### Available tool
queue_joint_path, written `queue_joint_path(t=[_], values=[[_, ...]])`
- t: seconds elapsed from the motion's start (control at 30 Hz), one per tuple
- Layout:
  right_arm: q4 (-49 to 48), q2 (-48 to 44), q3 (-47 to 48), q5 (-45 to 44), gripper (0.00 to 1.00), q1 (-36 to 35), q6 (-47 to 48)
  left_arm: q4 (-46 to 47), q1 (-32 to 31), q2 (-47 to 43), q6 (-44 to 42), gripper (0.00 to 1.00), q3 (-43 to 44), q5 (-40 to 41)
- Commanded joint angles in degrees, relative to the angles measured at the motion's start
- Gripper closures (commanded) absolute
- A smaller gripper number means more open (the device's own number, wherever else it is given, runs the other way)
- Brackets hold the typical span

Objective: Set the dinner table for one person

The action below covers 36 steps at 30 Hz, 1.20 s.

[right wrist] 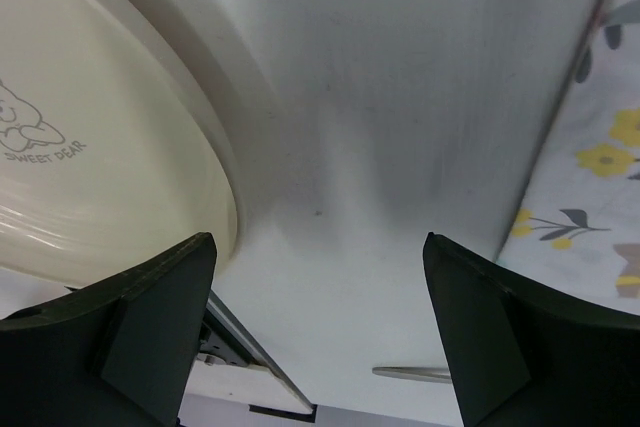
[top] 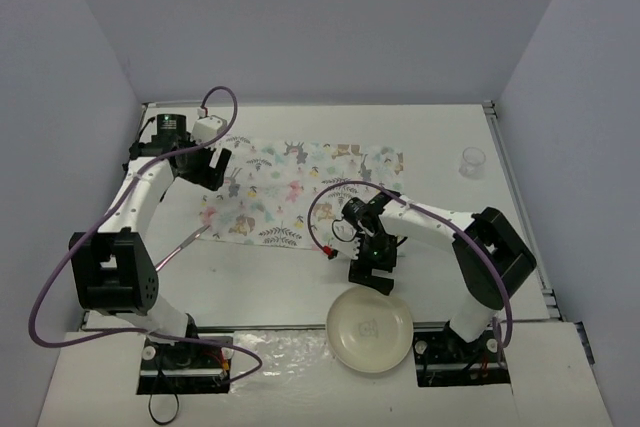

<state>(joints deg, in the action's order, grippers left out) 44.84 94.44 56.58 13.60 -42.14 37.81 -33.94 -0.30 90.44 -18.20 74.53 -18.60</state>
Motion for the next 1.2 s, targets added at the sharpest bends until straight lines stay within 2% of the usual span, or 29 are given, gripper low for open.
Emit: queue_joint_path(t=[0.0,0.2,0.3,0.37,0.43,0.5,0.63,0.73,0.87,1.0,1.17], values=[[2.44,2.08,-0.33,0.67,0.18,-0.68,1.51,-0.93,0.66,-2.83,-0.37,0.2,0.39,-0.3],[2.32,4.8,-0.51,0.54,0.19,-3.18,1.55,0.57,1.7,-2.03,-0.65,0.2,-2.05,-0.42],[2.27,6.77,-0.59,0.12,0.29,-4.94,1.13,0.37,1.7,-1.16,-0.78,0.2,-1.59,0.13],[2.19,8.52,-0.75,-0.28,0.51,-5.98,0.73,0.52,1.62,-0.6,-0.94,0.2,-1.27,0.69],[1.86,10.26,-0.86,-1.01,0.84,-6.55,0.19,0.47,1.7,0.01,-0.97,0.2,-1.24,1.02],[0.34,11.17,-0.74,-2.9,1.0,-6.64,-1.42,0.95,1.79,0.44,-1.2,0.2,-1.84,1.08],[-0.77,6.37,1.74,-4.39,1.0,-6.64,-3.61,2.6,2.04,0.02,-0.88,0.2,-3.47,0.96],[-0.27,1.29,5.38,-8.72,1.0,-6.61,-4.81,2.63,2.2,0.0,-0.88,0.2,-3.23,0.47],[3.69,-4.65,14.76,-10.39,1.0,-5.68,-4.3,2.28,2.23,0.2,-0.7,0.2,-2.7,0.08],[5.83,-6.52,24.04,-8.67,1.0,-3.31,-2.46,2.48,2.29,0.56,-0.58,0.2,-2.95,-0.58],[1.31,-3.97,35.68,-5.81,1.0,0.61,-0.67,2.69,2.32,0.93,-0.52,0.2,-2.68,0.11]])
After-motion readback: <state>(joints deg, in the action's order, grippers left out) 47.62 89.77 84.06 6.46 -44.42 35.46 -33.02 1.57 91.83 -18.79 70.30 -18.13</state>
